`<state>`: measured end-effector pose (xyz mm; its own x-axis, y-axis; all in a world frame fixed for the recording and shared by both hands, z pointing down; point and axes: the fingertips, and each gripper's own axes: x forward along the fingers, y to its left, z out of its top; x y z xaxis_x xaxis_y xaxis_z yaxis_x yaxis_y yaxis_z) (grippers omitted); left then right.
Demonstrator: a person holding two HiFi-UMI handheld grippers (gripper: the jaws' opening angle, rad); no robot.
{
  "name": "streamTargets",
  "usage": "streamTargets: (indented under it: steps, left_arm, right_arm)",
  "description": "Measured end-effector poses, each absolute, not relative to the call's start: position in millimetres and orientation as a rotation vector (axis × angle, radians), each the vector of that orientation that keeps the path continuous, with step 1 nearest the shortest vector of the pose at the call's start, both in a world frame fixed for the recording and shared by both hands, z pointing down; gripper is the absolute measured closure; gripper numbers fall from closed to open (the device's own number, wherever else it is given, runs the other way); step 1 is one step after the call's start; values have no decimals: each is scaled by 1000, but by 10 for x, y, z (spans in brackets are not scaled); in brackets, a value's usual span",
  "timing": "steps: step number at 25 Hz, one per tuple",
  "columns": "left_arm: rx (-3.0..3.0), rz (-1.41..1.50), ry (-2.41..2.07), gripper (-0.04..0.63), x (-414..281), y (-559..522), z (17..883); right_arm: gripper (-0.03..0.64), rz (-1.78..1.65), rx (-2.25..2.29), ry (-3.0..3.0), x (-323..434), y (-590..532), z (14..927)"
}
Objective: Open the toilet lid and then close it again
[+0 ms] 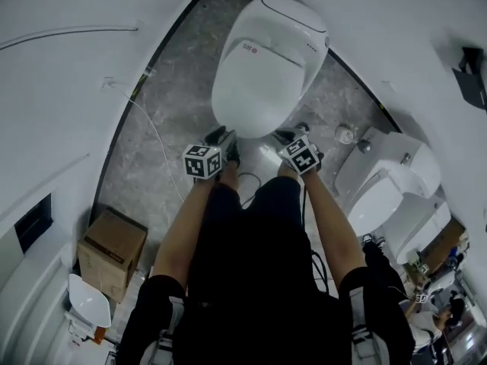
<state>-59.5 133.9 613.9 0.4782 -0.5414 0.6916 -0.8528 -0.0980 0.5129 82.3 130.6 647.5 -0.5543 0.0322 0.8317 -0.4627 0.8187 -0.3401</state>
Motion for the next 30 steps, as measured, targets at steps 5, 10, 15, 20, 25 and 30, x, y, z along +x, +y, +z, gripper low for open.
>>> streamTargets:
  steps: [5,10,15,20,25,30]
  left_arm:
    - [1952,353,-1165,526,-429,1235,5448]
    - [2149,427,-1128,578,-382,1154,4890]
    - [2281,475,-1108,583,-394,1197,4477]
    - [2343,464,-1077,584,-455,1306,4288]
    - [2392,472,-1029,584,-550,1323,4219]
    - [2454,511,-994,583,-683,1283,4147]
  right_arm:
    - [593,645,414,-2164,854,1152,5901]
    - [612,596,536,-2279,897,968,5317]
    - [612,519,599,-2348,945,998,4914]
    - [612,439,639,-2349,914,1130,4706]
    - [612,413,728,-2358,855,1209,4525]
    - [612,405,792,-2357,786,1228,4430]
